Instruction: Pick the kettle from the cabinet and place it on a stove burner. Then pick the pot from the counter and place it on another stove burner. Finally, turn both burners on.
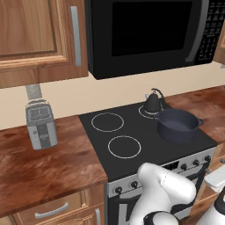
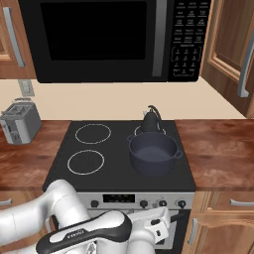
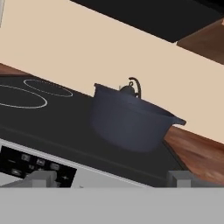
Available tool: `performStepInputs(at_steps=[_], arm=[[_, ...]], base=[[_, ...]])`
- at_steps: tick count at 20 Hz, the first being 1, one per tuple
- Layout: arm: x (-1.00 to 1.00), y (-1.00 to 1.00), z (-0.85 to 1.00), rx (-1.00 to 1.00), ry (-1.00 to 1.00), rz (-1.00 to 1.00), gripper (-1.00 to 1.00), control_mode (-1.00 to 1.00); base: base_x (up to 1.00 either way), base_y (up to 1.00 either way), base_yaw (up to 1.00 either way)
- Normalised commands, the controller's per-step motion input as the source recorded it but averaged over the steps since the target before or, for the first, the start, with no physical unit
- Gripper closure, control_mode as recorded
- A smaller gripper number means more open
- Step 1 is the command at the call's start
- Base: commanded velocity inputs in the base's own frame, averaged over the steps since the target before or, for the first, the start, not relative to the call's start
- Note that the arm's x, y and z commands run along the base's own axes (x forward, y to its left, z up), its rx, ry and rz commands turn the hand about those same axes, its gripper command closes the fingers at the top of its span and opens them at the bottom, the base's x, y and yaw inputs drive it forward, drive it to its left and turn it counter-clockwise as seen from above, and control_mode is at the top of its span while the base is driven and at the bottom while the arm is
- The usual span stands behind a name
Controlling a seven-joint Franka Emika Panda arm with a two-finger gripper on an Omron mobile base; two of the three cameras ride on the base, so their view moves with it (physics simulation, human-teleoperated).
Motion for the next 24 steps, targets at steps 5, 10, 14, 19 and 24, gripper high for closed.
performStepInputs(at_steps=[5, 10, 14, 19, 24], arm=[[0.21, -0.02, -0.06, 0.0, 0.0, 0.0, -1.0, -1.0], [0.15, -0.01, -0.13, 0.0, 0.0, 0.0, -1.0, -1.0], [0.01, -0.13, -0.2, 0.03, -0.01, 0.0, -1.0, -1.0], [0.0, -0.17, -0.14, 0.05, -0.03, 0.0, -1.0, -1.0], [0.03, -0.06, -0.06, 0.05, -0.02, 0.0, -1.0, -1.0]], base=[[0.0, 0.0, 0.0], [0.0, 0.0, 0.0], [0.0, 0.0, 0.0], [0.0, 0.0, 0.0], [0.0, 0.0, 0.0]])
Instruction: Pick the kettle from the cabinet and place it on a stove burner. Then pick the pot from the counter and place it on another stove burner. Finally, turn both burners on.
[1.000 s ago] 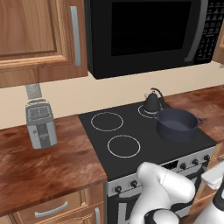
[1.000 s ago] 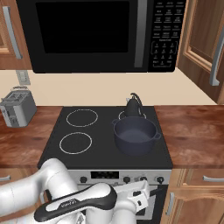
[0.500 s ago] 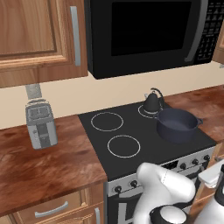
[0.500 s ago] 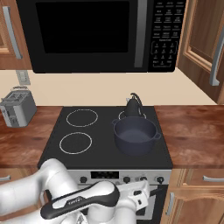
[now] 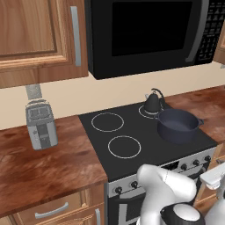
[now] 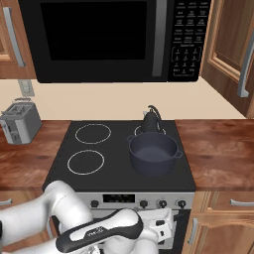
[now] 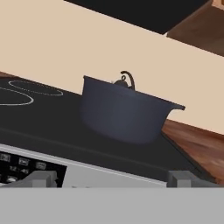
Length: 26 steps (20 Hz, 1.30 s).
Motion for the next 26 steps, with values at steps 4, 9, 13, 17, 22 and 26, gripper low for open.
performStepInputs(at_steps=[4, 9, 13, 17, 22, 26], arm=[[0.11, -0.02, -0.12, 0.04, 0.0, 0.0, -1.0, -1.0], [0.13, 0.0, -0.15, 0.03, 0.0, 0.0, -1.0, -1.0], [0.13, -0.01, -0.13, 0.04, 0.0, 0.0, -1.0, -1.0], [0.07, -0.06, -0.11, 0.04, 0.0, 0.0, -1.0, -1.0], [0.05, -0.08, -0.13, 0.03, -0.01, 0.0, -1.0, -1.0], [0.04, -0.07, -0.06, 0.02, -0.02, 0.0, -1.0, -1.0]], base=[[0.0, 0.0, 0.0], [0.0, 0.0, 0.0], [0.0, 0.0, 0.0], [0.0, 0.0, 0.0], [0.0, 0.0, 0.0], [0.0, 0.0, 0.0]])
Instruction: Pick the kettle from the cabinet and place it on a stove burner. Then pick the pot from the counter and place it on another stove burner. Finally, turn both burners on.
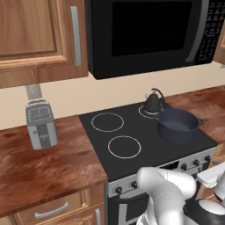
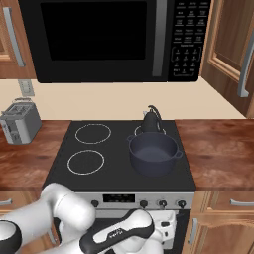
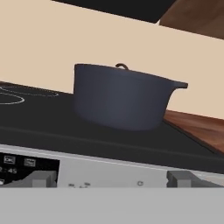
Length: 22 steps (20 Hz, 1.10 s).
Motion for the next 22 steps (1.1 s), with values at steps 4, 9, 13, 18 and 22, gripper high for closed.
performStepInputs(at_steps=[4, 9, 13, 18, 22], arm=[[0.08, 0.0, -0.02, 0.0, -0.03, 0.0, -1.0, -1.0], [0.14, 0.0, -0.02, 0.0, -0.03, 0.0, -1.0, -1.0], [0.09, -0.02, -0.1, 0.0, -0.02, 0.0, -1.0, -1.0], [0.05, -0.11, -0.08, 0.0, -0.01, 0.0, -1.0, -1.0], [0.06, -0.1, -0.04, 0.0, -0.02, 0.0, -1.0, -1.0]], base=[[0.0, 0.0, 0.0], [0.0, 0.0, 0.0], [0.0, 0.0, 0.0], [0.0, 0.0, 0.0], [0.0, 0.0, 0.0]])
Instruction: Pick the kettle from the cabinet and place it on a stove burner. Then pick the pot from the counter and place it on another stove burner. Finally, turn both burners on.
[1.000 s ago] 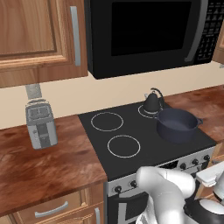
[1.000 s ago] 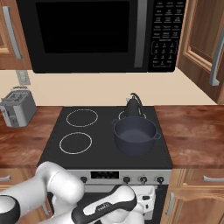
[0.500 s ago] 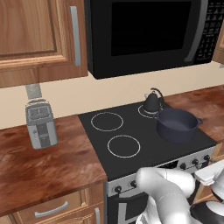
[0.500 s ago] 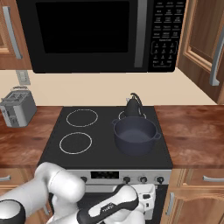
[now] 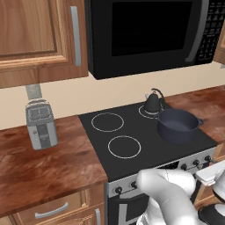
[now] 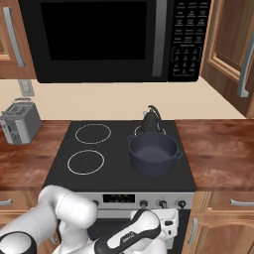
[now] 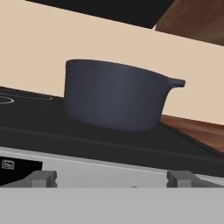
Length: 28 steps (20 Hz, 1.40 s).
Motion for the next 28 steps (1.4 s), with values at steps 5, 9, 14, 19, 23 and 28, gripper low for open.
performStepInputs(at_steps=[5, 9, 14, 19, 23, 28], arm=[[0.11, 0.0, -0.06, 0.0, -0.01, 0.0, -1.0, -1.0], [0.12, 0.0, -0.13, 0.0, 0.0, 0.0, -1.0, -1.0], [0.08, -0.01, -0.17, 0.0, 0.0, 0.0, -1.0, -1.0], [0.03, -0.07, -0.13, 0.0, 0.0, 0.0, -1.0, -1.0], [0.06, -0.04, -0.09, 0.0, 0.0, 0.0, -1.0, -1.0], [0.1, -0.04, -0.08, 0.0, 0.0, 0.0, -1.0, -1.0]], base=[[0.0, 0.0, 0.0], [0.0, 0.0, 0.0], [0.0, 0.0, 0.0], [0.0, 0.0, 0.0], [0.0, 0.0, 0.0], [0.0, 0.0, 0.0]])
